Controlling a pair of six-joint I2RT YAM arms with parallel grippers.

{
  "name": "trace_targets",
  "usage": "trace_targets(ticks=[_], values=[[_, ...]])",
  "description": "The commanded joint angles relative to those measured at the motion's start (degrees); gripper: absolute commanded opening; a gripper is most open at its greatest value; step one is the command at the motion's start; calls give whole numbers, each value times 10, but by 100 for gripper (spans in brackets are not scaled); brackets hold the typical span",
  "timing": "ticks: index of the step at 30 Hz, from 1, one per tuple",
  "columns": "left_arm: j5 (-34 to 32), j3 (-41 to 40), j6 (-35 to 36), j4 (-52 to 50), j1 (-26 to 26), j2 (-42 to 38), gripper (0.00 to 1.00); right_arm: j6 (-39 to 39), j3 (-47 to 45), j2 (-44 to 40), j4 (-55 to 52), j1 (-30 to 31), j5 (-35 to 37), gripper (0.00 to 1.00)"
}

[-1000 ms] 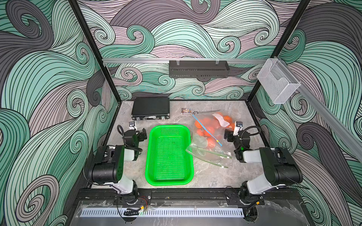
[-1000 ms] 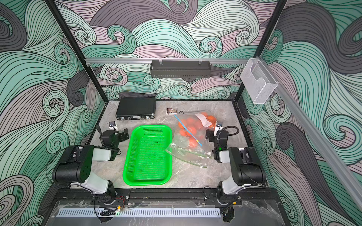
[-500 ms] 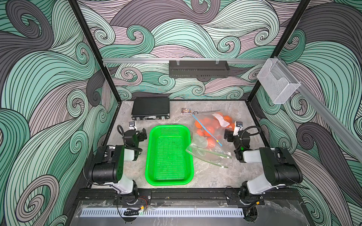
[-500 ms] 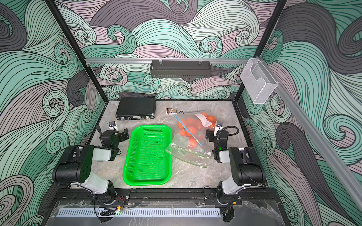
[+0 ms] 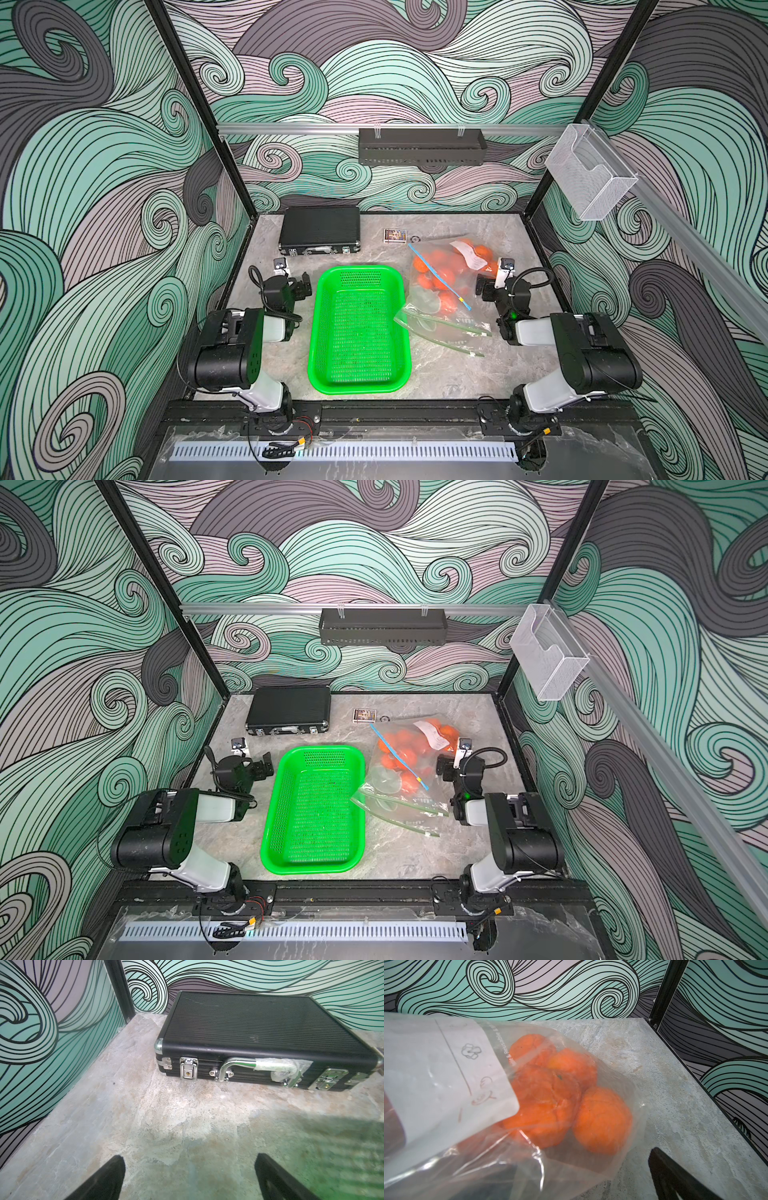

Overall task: Open the zip-top bag and take out the orange
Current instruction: Unzip the zipper on the zipper food storage bag.

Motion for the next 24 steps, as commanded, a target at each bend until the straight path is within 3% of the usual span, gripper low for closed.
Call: trace_targets(ticks=[1,6,8,10,13,16,18,20,24], values=[[-7,9,1,10,-2,3,99,-1,10,-2,6,2,3,99],[-12,5,-1,16,-2,2,99,3,11,-2,4,-5,-7,99],[-86,-10,-20,38,-9,-11,99,3,8,-4,9,-3,-3,99],[-81,-37,-26,54,-11,-37,99,15,-1,-25,10,5,59,99],[-130,-54,8,63,-40,-92,99,29,25,-130,-121,9,115,99],[-135,-19,-3,-82,-53,-195,99,131,46,-233,-215,9,154,98],[-147,25,-102,-223,-55,-259,99,192,72,-283,-296,9,136,93],[-126,75,-173,-339,-55,-300,99,241,111,-320,-397,9,93,88],[-109,126,-291,-447,-55,-357,99,284,172,-378,-547,11,-8,82]])
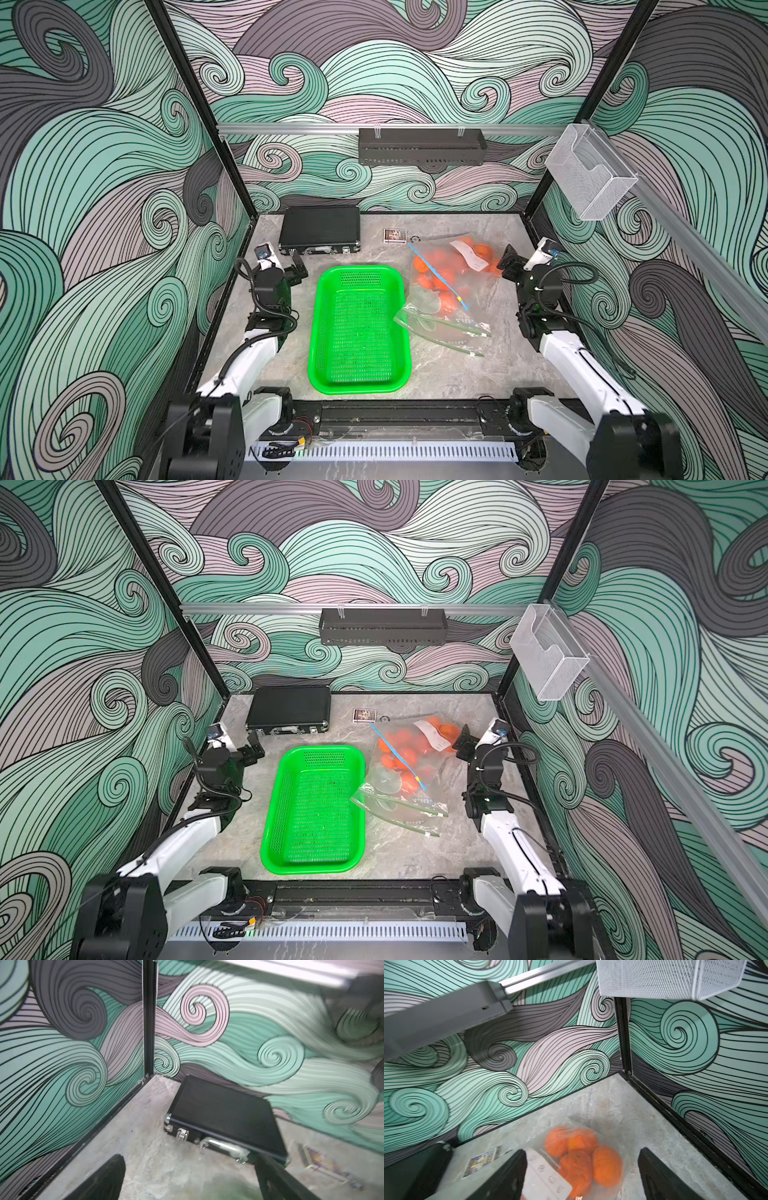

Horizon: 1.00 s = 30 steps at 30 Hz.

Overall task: Open the zip-top bag and take out the orange
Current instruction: Unzip the zipper on the zipper food storage bag.

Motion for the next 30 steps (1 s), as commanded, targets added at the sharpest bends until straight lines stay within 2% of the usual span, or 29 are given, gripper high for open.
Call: trace_targets(ticks=[1,3,10,12,15,20,23,27,29,30], values=[[11,30,-166,-175,0,-39,99,77,35,-41,-197,5,-99,81],[87,64,-182,-229,6,-62,99,69,58,-64,-254,10,-141,79],[388,255,-52,-468,7,-44,92,-11,174,-96,-458,35,-246,78],[431,282,-18,-533,7,-40,90,-54,210,-92,-514,43,-275,77],[451,260,-7,-570,6,-58,88,-144,219,-95,-560,85,-260,77],[480,172,-12,-540,5,-109,87,-305,188,-133,-605,135,-284,75],[482,141,-6,-537,5,-124,87,-423,165,-146,-639,179,-259,77],[460,130,8,-559,-3,-146,86,-567,106,-150,-651,258,-115,78],[464,123,2,-550,-6,-163,86,-585,77,-151,-619,276,-62,74],[466,117,1,-546,-7,-173,86,-584,70,-151,-606,277,-67,74]])
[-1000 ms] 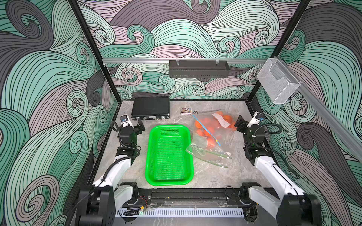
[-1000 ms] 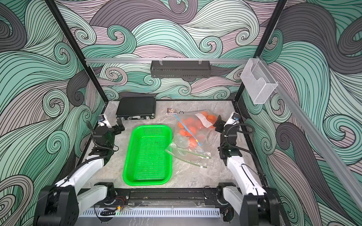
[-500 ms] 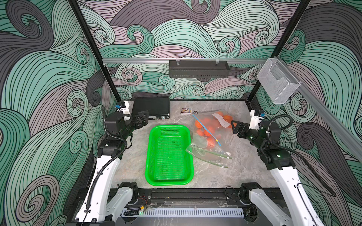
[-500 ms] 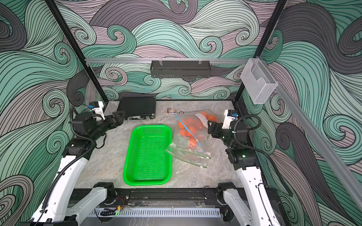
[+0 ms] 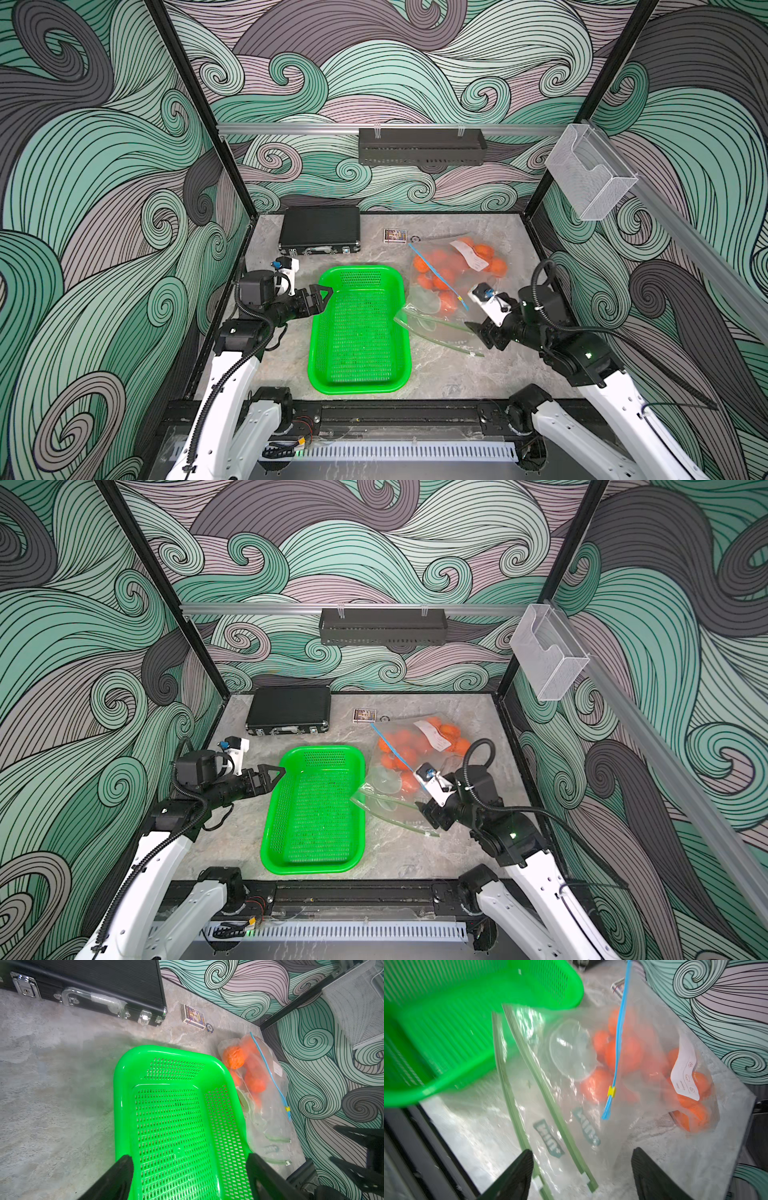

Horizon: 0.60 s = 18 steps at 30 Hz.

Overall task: Open the zip-top bag and take out the orange
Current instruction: Unzip the zipper on the zipper food storage bag.

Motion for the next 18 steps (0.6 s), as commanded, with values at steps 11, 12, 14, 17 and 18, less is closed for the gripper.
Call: trace_targets(ticks=[11,12,14,17,18], values=[[-21,-5,17,-17,-16,-55,86,7,-42,101,157,13,73,58],[-22,-5,17,-17,-16,-57,86,10,-46,106,166,14,70,57],[-23,-5,17,-17,-16,-58,86,12,-51,117,174,14,85,57],[-25,-6,17,-18,-17,-58,86,28,-58,123,199,14,131,54],[-25,-6,17,-18,-17,-58,86,29,-61,122,207,14,134,53]])
